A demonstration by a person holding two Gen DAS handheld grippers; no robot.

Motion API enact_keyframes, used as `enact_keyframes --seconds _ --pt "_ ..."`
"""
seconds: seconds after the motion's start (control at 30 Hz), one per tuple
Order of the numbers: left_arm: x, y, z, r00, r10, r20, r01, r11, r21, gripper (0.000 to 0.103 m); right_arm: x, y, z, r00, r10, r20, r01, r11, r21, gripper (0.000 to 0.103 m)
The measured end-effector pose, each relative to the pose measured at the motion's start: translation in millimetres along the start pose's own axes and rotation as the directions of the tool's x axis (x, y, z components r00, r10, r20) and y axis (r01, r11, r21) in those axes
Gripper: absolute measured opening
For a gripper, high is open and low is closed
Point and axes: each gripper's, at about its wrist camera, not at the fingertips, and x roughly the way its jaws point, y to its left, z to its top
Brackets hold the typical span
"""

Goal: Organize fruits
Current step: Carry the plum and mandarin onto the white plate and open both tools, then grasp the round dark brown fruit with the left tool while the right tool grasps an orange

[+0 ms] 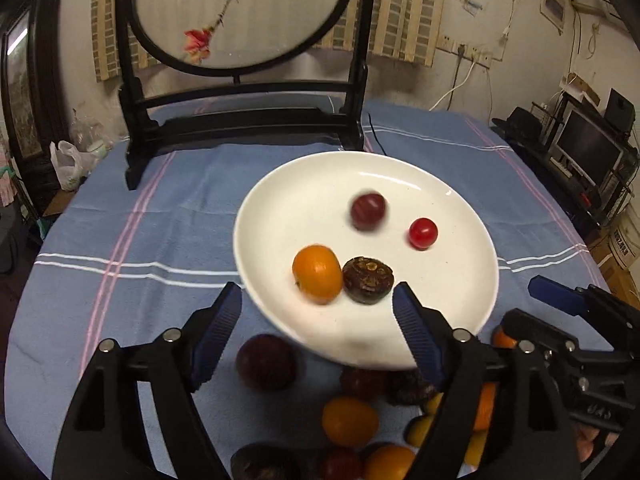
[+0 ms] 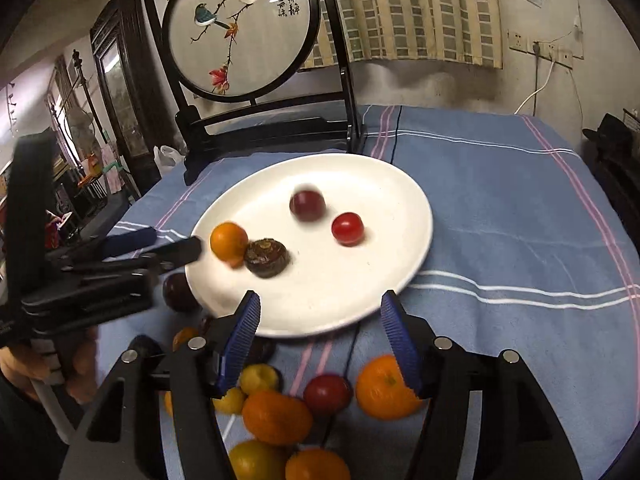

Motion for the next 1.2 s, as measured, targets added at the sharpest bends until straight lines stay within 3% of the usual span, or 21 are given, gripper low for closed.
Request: enact_keyframes --seconds 0.17,0.63,0.8,1.13,1.2 --pt "-27 11 -27 1.000 0.012 0.002 -0.012 1.000 0.007 0.080 -17 -6 -23 1.000 -0.012 -0.010 0.012 1.000 -0.009 0.063" --pt "-57 59 -107 0.998 0.019 -0.068 -0.028 0.989 -0.142 0.082 -59 -4 -101 0.995 -0.065 -0.072 0.057 0.992 -0.117 0.063" --pt "-61 55 -119 0.997 0.020 -0.068 -0.028 0.993 -0.111 0.082 -53 4 -108 0.990 -0.090 -0.109 0.073 0.985 -0.157 0.063" --pt "-56 48 -132 0.994 -0.058 -0.093 0.046 0.991 -0.126 0.081 -40 13 -109 0.980 -0.133 -0.150 0.105 0.977 -0.186 0.062" --pt "-54 45 -133 0.993 -0.067 -0.095 0.056 0.992 -0.117 0.082 -37 14 -109 0.977 -0.141 -0.157 0.109 0.975 -0.192 0.055"
